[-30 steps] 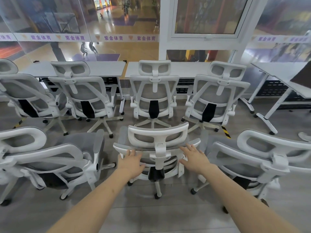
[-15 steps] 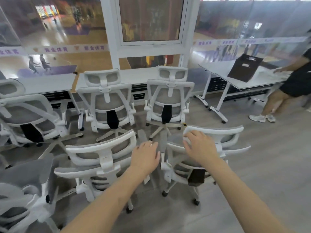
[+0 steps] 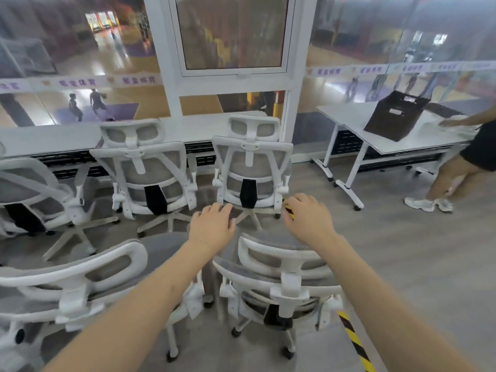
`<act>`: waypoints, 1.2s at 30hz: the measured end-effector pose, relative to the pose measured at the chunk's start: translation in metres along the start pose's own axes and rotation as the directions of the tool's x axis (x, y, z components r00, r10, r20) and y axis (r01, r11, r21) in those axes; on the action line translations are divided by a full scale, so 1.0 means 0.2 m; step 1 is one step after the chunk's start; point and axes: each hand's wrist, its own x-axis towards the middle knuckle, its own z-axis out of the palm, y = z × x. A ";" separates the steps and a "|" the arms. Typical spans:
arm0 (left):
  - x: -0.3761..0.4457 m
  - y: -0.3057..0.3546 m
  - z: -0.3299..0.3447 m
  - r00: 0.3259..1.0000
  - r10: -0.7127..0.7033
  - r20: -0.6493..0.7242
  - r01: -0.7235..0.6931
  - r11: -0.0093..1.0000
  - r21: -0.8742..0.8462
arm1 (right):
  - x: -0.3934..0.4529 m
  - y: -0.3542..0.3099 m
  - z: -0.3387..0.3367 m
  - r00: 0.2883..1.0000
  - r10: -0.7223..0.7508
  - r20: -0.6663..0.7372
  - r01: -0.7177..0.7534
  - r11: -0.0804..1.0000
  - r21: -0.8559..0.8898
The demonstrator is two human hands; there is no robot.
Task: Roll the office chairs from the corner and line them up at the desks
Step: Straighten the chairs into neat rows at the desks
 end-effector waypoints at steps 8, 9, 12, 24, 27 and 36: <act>0.71 0.01 0.11 1.000 -0.016 0.013 0.016 1.000 0.010 | 0.63 0.22 0.22 0.992 0.017 0.124 -0.017 1.000 -0.002; 0.81 0.01 0.12 1.000 -0.012 0.022 0.012 1.000 0.005 | 0.70 0.24 0.24 0.991 0.025 0.134 -0.026 1.000 0.006; 1.08 0.00 0.15 0.999 -0.002 0.039 0.002 1.000 0.009 | 0.92 0.32 0.33 0.984 0.051 0.169 -0.055 0.998 0.017; 2.00 -0.01 0.41 0.981 -0.140 0.135 0.139 0.990 0.023 | 1.81 0.60 0.78 0.958 -0.066 0.279 0.049 0.997 0.067; 2.20 -0.05 0.53 0.971 -0.196 0.139 0.193 0.981 0.036 | 2.00 0.66 0.95 0.939 -0.085 0.332 0.059 0.994 0.088; 2.88 -0.29 0.70 0.974 -0.145 0.174 0.127 0.986 0.112 | 2.52 0.73 1.38 0.917 -0.050 0.396 0.034 0.998 0.047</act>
